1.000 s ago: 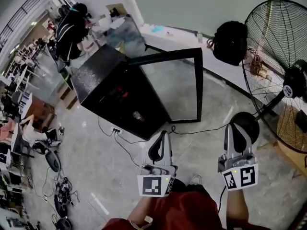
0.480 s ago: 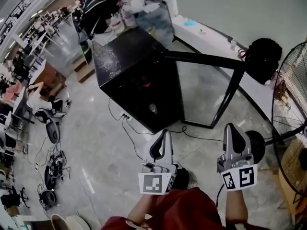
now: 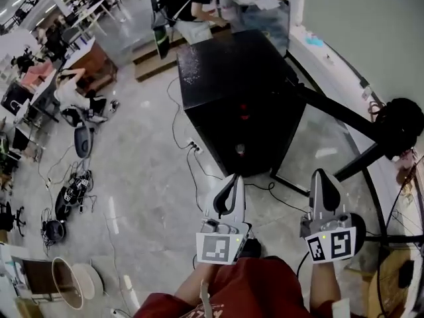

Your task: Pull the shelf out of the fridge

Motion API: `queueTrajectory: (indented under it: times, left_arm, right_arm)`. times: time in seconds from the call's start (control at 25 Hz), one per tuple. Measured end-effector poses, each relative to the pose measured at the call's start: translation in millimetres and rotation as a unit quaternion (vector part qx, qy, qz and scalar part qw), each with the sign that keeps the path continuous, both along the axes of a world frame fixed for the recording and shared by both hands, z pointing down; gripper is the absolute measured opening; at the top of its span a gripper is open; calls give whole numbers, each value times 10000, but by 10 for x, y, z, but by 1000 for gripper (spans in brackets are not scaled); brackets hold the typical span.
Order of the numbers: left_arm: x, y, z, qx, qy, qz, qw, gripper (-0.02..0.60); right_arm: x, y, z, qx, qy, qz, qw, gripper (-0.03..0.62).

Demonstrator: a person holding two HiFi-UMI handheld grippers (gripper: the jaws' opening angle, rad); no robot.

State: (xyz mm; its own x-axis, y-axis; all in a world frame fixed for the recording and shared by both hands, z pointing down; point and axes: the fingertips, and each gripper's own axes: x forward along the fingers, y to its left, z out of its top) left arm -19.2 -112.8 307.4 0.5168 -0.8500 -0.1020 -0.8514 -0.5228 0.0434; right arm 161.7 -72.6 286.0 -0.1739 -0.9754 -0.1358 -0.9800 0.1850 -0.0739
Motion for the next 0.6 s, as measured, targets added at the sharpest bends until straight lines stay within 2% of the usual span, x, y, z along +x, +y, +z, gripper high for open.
queueTrajectory:
  times: [0.12,0.28,0.6]
  left_arm:
    - [-205,-213,-4,-37,-21,-192,9998,6]
    - [-360,-367,62,7,49,-247,9997,6]
    - [-619,-641,167,18,62,-555,9984,6]
  right_arm:
    - [-258,-299,9,7,26,-248,9997,-2]
    - [-521,-571,48,19,86,-511,9987,-2]
    - [-835,-986,205,-72,99,-968,9952,-2]
